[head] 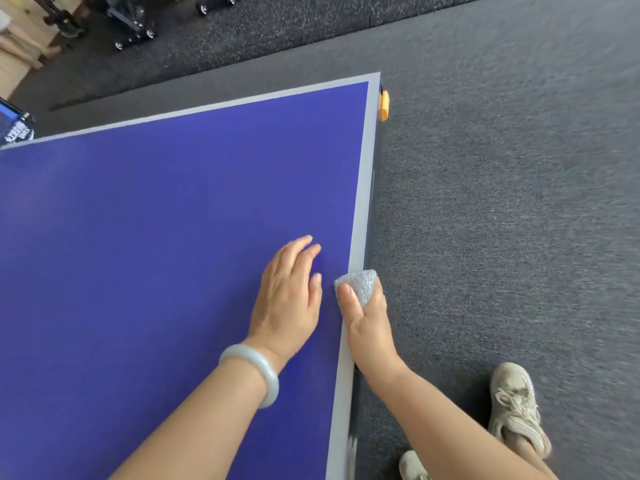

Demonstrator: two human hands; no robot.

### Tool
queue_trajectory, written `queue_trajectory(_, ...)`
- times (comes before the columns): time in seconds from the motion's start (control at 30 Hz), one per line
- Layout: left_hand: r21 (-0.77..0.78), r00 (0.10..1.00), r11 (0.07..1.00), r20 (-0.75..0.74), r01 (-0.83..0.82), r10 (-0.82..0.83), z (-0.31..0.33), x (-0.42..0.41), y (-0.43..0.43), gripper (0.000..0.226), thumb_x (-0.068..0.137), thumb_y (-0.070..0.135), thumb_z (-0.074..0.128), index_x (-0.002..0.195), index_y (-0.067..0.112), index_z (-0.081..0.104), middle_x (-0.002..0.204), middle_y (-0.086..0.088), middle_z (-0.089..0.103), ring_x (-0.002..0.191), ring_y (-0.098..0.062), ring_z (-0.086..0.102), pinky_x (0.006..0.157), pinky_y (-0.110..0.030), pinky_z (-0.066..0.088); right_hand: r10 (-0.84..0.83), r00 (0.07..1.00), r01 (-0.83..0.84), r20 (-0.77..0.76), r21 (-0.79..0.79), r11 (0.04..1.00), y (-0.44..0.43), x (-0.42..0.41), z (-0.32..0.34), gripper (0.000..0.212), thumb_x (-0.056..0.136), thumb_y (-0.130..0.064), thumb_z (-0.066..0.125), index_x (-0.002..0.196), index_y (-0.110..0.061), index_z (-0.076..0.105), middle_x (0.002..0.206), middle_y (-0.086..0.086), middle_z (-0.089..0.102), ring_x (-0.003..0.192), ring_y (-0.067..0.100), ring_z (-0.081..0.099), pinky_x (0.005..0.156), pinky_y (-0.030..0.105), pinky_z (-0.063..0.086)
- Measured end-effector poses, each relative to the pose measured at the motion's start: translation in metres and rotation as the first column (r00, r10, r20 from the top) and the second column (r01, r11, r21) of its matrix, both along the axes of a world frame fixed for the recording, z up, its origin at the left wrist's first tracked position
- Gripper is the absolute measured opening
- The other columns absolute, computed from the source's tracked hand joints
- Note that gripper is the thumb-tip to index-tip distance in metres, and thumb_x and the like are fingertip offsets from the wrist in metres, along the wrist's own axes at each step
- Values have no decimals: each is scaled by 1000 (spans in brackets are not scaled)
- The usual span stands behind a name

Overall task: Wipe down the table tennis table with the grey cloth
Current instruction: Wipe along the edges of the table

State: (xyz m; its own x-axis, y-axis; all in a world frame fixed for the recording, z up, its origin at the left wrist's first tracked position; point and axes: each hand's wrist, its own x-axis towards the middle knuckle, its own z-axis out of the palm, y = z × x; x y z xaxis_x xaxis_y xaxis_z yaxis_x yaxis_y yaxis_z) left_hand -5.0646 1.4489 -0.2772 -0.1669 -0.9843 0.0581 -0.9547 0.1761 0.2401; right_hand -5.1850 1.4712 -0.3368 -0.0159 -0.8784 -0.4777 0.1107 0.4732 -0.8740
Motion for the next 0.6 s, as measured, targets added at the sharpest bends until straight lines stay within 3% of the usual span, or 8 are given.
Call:
queue_trajectory(0.1,54,998,998,55,12,-15,-6,-10,-63,51,104,17,43,153,8,32,162,-7,24,151,-22,18,123,-37,15,11,1000,-11,2,-16,1000,1,-1,-5,65,99,-38,53,152,-10,27,147,6,36,133,10,36,97,5,26)
queue_trajectory(0.2,87,993,996,118,-21,10,-20,-22,-98,54,107,27,30,158,17,15,166,0,7,153,-16,2,124,-38,6,38,998,-37,52,-17,999,3,-4,-6,74,98,-42,52,157,-15,16,149,-5,30,136,2,28,108,14,22)
queue_trajectory(0.3,44,991,998,126,-49,43,-28,-27,-99,55,104,29,22,158,19,17,166,2,10,153,-15,5,124,-39,6,54,996,-51,77,-39,998,3,-6,-4,84,90,-56,50,155,-15,17,151,2,30,143,14,26,120,33,23)
queue_trajectory(0.37,46,995,998,94,-51,46,-29,-25,-99,56,102,31,21,157,21,21,165,4,12,153,-12,6,124,-38,7,62,994,-58,87,-52,997,-13,-9,-2,90,88,-61,50,157,-17,12,155,-1,25,146,12,21,121,32,19)
queue_trajectory(0.5,53,998,997,37,-56,54,-30,-21,-102,57,101,34,15,157,24,23,165,9,12,152,-6,4,124,-36,7,-55,993,64,105,-84,994,-91,-13,-4,67,100,-36,53,153,-8,23,153,10,35,144,17,30,121,39,22)
queue_trajectory(0.6,43,998,998,26,-54,52,-32,-20,-101,56,102,32,13,157,24,24,165,10,13,151,-4,3,125,-37,8,-136,984,150,115,-128,980,-141,-16,-1,60,104,-32,46,156,-13,23,160,0,30,148,7,23,123,35,19)
